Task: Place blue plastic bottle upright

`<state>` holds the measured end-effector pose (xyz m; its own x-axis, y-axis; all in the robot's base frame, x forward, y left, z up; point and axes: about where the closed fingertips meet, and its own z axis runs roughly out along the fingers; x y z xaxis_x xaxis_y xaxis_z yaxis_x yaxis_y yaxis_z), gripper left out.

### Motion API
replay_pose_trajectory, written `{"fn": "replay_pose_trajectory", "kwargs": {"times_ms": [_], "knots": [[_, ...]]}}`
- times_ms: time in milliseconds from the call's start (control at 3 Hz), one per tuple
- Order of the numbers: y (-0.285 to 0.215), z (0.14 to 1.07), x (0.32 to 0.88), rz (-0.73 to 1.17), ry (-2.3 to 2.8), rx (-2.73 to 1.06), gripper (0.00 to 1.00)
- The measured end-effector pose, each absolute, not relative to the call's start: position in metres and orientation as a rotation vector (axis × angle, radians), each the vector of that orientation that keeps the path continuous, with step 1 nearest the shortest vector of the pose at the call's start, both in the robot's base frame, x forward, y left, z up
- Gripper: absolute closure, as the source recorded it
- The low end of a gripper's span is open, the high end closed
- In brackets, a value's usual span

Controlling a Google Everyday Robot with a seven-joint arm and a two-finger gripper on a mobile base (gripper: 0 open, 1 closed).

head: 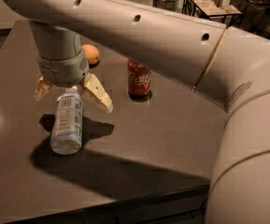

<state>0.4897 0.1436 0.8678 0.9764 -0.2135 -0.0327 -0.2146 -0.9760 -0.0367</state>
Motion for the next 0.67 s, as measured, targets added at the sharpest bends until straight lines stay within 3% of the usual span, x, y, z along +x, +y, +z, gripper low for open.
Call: {"fn": "replay_pose_trajectory", "kwargs": {"times_ms": [667], "knots": [[0.1552,0.8572,0.4846,0.097,0.267,-3.088,0.00]]}}
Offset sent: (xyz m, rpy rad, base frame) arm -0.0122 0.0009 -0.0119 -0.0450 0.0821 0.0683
